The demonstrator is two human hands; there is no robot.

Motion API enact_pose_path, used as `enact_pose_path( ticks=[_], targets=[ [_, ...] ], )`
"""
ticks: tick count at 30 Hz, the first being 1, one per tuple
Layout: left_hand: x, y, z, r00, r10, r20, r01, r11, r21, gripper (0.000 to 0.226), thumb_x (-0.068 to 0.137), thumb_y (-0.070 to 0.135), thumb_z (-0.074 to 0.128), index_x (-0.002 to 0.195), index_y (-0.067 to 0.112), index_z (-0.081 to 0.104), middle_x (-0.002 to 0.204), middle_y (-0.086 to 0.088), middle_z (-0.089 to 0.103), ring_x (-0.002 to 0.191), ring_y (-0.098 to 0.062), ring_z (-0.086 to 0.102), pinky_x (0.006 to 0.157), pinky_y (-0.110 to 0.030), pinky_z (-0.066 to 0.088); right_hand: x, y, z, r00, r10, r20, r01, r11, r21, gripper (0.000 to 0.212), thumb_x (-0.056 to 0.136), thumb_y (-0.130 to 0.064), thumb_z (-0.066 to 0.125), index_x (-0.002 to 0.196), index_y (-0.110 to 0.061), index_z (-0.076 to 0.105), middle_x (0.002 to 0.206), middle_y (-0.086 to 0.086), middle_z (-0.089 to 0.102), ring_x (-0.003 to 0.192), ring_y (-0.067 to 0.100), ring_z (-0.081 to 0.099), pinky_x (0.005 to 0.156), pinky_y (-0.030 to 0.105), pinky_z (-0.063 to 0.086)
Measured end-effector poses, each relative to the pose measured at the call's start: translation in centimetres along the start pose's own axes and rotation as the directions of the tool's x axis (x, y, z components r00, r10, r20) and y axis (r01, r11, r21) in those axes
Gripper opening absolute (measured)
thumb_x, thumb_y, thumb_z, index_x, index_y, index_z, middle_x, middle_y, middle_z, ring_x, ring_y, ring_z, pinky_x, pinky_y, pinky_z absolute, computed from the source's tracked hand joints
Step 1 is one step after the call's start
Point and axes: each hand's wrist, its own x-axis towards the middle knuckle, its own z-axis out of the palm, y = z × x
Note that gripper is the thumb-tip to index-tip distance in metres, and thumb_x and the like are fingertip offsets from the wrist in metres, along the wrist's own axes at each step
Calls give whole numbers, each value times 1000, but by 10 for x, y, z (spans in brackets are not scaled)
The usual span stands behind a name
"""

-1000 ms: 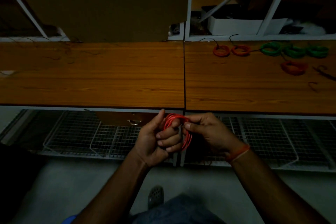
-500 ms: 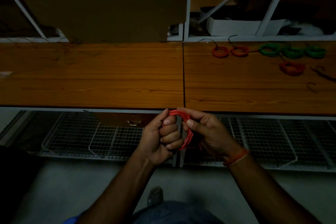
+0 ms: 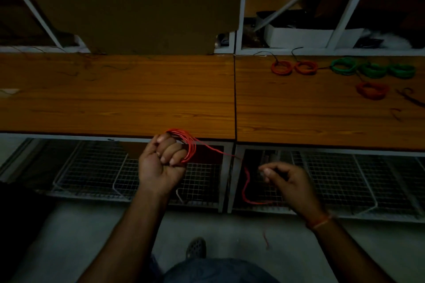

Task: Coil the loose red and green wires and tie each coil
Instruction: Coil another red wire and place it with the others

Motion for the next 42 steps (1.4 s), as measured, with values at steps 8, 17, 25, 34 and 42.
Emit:
enact_pose_path(
  ticks=[8,17,25,34,42],
  targets=[
    [-3,-20,23,980,-65,-191,128,932,340,39,106,40,35,77,19,51,52,10,31,46,-4,16,45,-21,17,1,-54,27,973,-227,24,229,964,-138,31,94,-31,61,125,-29,64,117,-17,63,115,5,56,93,30,49],
    [-14,-31,46,828,-548,-124,484,585,650,29,107,34,41,84,17,48,58,8,25,43,-6,21,40,-21,17,40,-75,51,797,-322,510,339,939,64,78,98,-9,63,161,-23,20,161,-5,37,148,6,34,120,26,32],
    [-12,-8,41,936,-226,-269,347,702,621,35,103,36,42,74,18,52,56,7,29,40,-6,26,39,-19,23,44,-29,40,929,-148,338,177,983,-57,19,102,-15,59,116,-21,71,93,-5,74,75,14,70,68,32,57],
    [0,-2,27,955,135,-264,-41,941,335,35,102,33,40,73,17,53,55,10,36,44,-4,33,45,-20,30,-9,-16,49,843,-197,501,469,727,-502,32,103,-44,39,116,-26,62,101,-2,71,91,13,66,68,22,39],
    [7,-42,19,967,191,-169,-44,778,626,30,104,35,40,86,14,51,59,2,51,53,-11,56,52,-21,50,-15,-63,48,698,-164,697,663,514,-544,24,101,-16,45,122,-22,53,90,6,64,78,28,62,61,34,41]
  ],
)
